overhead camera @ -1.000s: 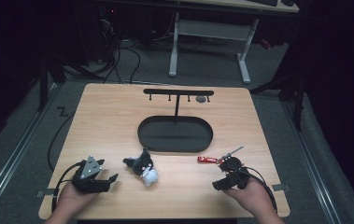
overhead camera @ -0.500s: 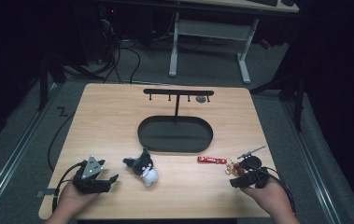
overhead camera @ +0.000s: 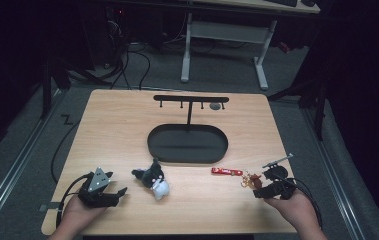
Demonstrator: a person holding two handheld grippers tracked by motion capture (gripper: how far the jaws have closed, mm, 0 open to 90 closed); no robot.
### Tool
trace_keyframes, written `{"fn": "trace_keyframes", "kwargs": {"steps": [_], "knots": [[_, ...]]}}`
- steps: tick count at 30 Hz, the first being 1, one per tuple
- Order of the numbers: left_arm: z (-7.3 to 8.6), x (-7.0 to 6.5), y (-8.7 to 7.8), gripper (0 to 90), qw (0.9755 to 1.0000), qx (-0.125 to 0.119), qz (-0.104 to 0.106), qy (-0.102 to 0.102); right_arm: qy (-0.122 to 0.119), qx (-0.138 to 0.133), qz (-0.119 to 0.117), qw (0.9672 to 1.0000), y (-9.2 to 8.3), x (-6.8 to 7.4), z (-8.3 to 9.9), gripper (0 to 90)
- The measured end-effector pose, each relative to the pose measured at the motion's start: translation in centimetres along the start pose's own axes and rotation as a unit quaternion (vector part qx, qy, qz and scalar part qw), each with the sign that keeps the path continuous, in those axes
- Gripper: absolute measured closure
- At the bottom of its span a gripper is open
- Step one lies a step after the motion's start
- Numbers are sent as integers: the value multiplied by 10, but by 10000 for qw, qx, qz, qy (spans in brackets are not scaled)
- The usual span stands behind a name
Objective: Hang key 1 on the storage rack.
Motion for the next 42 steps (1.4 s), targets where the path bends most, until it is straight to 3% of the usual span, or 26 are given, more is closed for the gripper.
{"fn": "trace_keyframes", "kwargs": {"steps": [22,28,42], "knots": [[0,0,0,232,10000,-15,-5,4,33,247,109,9996,19,-6,-12,364],[0,0,0,233,10000,-19,-3,6,98,266,48,9996,29,-9,-16,280],[0,0,0,233,10000,-5,10,16,165,431,67,9989,43,-13,-15,435]]}}
Point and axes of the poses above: each handheld gripper's, and its own axes: y roughly forward along the jaws, z roughly out of its underside, x roughly to its left, the point moved 9 cm from there along y, roughly forward along the jaws, and after that the axes turned 15 degrees about -x, right-handed, at the moved point
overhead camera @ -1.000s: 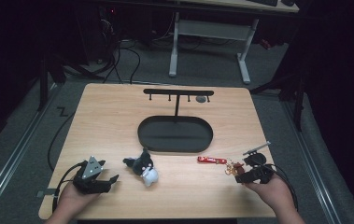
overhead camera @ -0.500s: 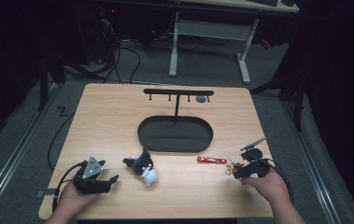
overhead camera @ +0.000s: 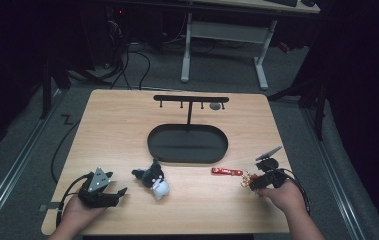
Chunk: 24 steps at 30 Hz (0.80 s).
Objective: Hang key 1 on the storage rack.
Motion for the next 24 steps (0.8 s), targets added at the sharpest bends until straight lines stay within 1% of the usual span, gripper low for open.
{"fn": "trace_keyframes", "kwargs": {"steps": [2,6,8,9,16,18,19,21,24], "knots": [[0,0,0,233,10000,10,1,0,-3,23,3,10000,2,0,1,461],[0,0,0,233,10000,15,5,3,-28,37,-10,10000,2,0,0,476],[0,0,0,234,10000,21,7,5,-61,101,37,9999,2,0,0,482],[0,0,0,234,10000,23,7,7,-51,88,41,9999,2,0,0,489],[0,0,0,234,10000,25,8,7,-200,116,138,9996,3,0,0,542],[0,-1,0,234,10000,27,10,8,-235,139,180,9995,3,1,-1,546],[0,-1,0,234,10000,26,10,12,-278,169,286,9991,2,0,-1,548],[0,-1,0,234,10000,23,11,12,-246,148,203,9994,3,1,-1,550],[0,0,0,235,10000,25,10,9,-244,150,210,9994,3,1,-1,553]]}}
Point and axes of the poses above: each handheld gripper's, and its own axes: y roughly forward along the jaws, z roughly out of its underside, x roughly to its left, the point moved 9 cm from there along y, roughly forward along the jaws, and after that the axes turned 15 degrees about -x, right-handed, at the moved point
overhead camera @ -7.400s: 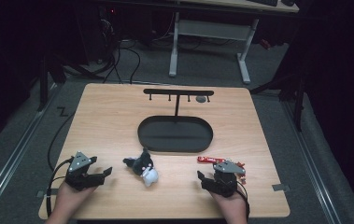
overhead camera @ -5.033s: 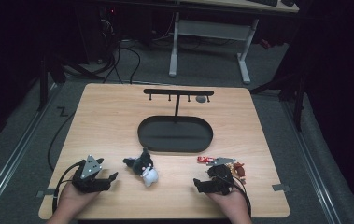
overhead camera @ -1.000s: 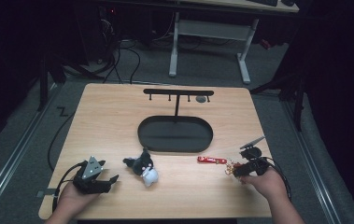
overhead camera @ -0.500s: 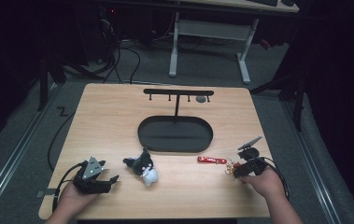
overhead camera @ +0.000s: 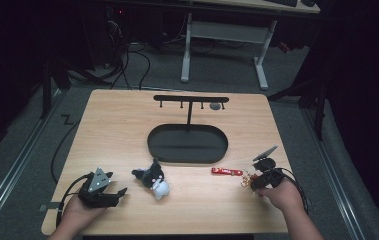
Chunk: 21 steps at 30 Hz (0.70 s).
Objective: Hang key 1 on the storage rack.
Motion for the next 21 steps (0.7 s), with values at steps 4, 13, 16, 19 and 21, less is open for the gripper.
{"fn": "trace_keyframes", "kwargs": {"steps": [4,13,16,19,21], "knots": [[0,0,0,235,10000,5,2,7,-23,19,36,10000,-1,0,0,555],[1,-1,1,236,10000,22,9,10,-15,-22,3,10000,0,0,0,560],[1,-1,1,236,10000,22,3,14,-5,-48,-4,10000,0,0,0,561],[1,0,1,237,10000,31,3,14,-18,-96,-14,10000,-3,2,-2,561],[2,0,1,237,10000,50,0,13,10,-177,-91,9998,-10,2,-7,561]]}}
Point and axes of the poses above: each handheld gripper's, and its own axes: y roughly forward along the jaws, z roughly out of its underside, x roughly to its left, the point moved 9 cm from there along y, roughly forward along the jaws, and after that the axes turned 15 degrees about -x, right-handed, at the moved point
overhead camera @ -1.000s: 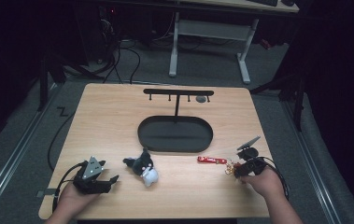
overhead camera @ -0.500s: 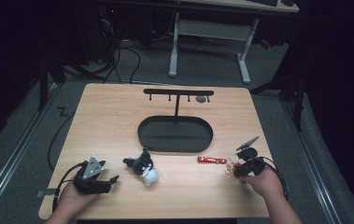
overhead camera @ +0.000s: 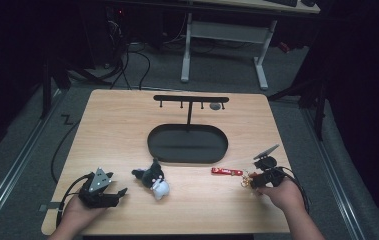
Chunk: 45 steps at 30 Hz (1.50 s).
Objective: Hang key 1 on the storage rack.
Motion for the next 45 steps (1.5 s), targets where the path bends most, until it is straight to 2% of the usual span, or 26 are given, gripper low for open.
{"fn": "trace_keyframes", "kwargs": {"steps": [3,7,20,28,37,45], "knots": [[0,0,0,238,10000,1,4,3,-73,-36,73,9999,-14,-1,-7,562],[0,0,0,238,10000,-6,2,-1,-137,-93,51,9999,-32,1,-16,562],[-1,0,-1,238,10000,-14,2,-17,-411,-403,71,9983,-79,21,-47,565],[-1,1,-1,238,10000,-18,2,-34,-533,-661,60,9964,-96,31,-70,565],[-1,1,-2,239,10000,-31,1,-42,-539,-791,16,9954,-107,38,-88,565],[-1,1,-2,239,10000,-10,13,-44,-635,-977,55,9932,-122,45,-109,565]]}}
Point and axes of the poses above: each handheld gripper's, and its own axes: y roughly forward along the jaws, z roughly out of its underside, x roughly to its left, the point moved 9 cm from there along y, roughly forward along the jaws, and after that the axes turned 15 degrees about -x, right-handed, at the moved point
